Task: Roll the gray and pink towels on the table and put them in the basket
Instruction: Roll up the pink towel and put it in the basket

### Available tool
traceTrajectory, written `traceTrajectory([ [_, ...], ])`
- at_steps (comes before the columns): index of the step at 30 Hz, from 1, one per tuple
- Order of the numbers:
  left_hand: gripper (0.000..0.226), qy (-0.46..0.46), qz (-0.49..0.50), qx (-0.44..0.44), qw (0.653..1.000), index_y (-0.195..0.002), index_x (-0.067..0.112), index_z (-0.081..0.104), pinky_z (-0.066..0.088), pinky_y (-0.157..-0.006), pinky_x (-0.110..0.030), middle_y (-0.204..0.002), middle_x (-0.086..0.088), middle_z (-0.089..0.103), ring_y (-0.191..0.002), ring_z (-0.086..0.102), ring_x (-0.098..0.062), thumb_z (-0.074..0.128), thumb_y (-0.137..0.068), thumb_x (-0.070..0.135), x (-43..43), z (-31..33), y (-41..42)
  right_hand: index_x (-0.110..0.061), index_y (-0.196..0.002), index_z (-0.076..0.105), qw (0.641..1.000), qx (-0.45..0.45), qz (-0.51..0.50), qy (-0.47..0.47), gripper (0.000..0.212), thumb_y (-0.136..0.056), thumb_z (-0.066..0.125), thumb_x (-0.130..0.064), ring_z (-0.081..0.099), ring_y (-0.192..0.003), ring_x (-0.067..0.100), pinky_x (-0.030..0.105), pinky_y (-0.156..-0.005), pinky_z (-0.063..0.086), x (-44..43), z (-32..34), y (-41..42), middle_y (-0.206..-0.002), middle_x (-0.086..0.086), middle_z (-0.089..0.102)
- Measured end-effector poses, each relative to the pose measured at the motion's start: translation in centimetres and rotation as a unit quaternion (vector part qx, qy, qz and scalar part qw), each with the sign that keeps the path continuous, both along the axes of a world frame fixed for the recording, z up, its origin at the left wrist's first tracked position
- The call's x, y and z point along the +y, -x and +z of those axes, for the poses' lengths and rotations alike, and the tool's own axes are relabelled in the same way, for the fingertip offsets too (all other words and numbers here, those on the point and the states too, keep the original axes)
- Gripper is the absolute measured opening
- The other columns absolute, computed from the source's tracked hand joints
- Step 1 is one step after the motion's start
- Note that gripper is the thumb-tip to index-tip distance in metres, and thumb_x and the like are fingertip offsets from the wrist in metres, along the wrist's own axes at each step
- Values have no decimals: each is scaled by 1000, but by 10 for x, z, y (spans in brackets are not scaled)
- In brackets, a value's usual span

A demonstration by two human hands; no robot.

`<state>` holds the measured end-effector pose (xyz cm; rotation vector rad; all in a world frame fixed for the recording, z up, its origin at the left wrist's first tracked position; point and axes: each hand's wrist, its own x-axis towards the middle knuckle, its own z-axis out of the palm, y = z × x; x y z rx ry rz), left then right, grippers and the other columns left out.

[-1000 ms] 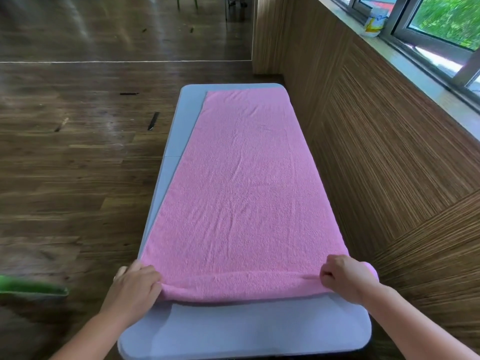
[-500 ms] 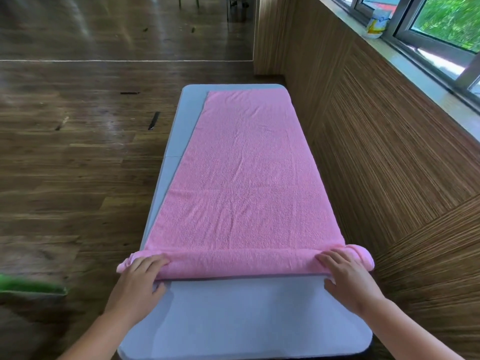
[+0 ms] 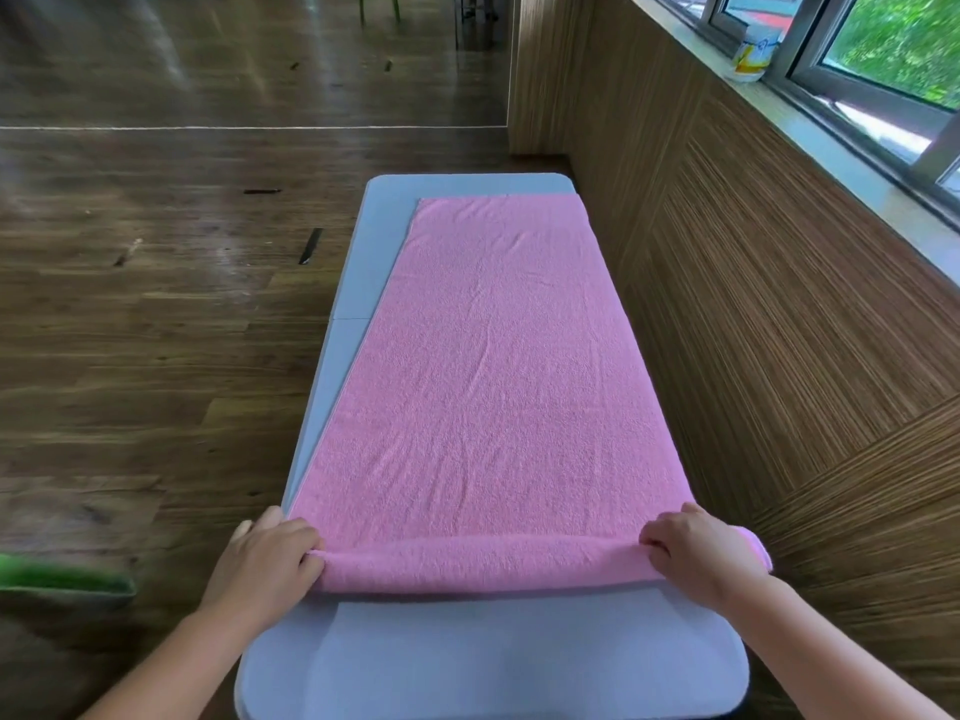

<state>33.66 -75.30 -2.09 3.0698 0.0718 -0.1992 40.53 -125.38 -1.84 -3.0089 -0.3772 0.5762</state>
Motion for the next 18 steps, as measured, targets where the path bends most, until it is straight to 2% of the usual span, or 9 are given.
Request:
traceTrajectory([
  [2,20,18,14,-6,1000,-69,29,58,36,-61,-25,-75,15,46,-75,43,-6,59,-89,26,-1,1,-12,-35,-109,69,999,-5,-34,-2,31,-96,44,-25,60,-91,15,36,-74,52,7,-1,-7,-107,-8,58],
  [4,13,50,43,-14,998,-83,31,62,43,-59,-27,-90,16,46,-80,48,-7,58,-92,23,-4,-2,-21,-34,-114,67,997,-31,-68,-11,35,-94,46,-13,62,-88,18,39,-71,54,15,-2,-9,-109,-5,55],
  [6,16,96,78,-47,991,-95,36,61,49,-67,-31,-103,16,48,-86,53,-9,55,-94,21,-8,-5,-23,-32,-120,63,996,-58,-62,-24,37,-91,51,-12,57,-95,17,37,-73,52,17,-5,-5,-113,-6,55],
  [8,19,121,54,-66,989,-104,35,63,48,-77,-32,-112,18,54,-98,54,-9,57,-92,21,-8,-13,-16,-29,-126,60,996,-68,-44,-49,43,-86,58,-15,52,-111,17,33,-88,51,19,-5,8,-122,-8,57],
  [10,38,119,-7,-34,992,-121,37,62,42,-96,-31,-123,21,56,-115,51,-7,60,-84,30,0,-27,-1,-25,-126,64,994,-86,-23,-59,60,-68,75,-14,55,-121,16,30,-106,44,16,-8,23,-126,-10,62],
  [12,63,102,-52,-1,993,-137,38,55,33,-108,-31,-133,21,53,-125,47,-8,63,-75,32,11,-40,12,-21,-117,71,991,-129,-1,-34,75,-46,87,-8,64,-114,18,30,-105,37,11,-20,31,-119,-8,69],
  [14,65,85,-49,-17,995,-134,37,58,35,-108,-37,-129,19,57,-122,50,-11,67,-72,21,15,-48,14,-21,-113,73,988,-151,0,-36,68,-50,87,-3,67,-106,21,36,-99,48,10,-29,29,-112,-5,72],
  [16,47,50,-27,-56,997,-118,35,67,43,-95,-44,-115,16,63,-110,55,-14,58,-74,22,10,-46,9,-26,-106,72,990,-141,-14,-24,49,-62,83,-7,67,-93,20,37,-83,58,13,-29,23,-101,-8,72],
  [18,37,28,-12,-66,997,-104,32,71,47,-79,-45,-104,13,66,-99,57,-18,52,-72,27,7,-43,5,-30,-99,72,991,-131,-22,-1,33,-71,79,-15,63,-82,15,33,-73,57,16,-24,20,-92,-12,70],
])
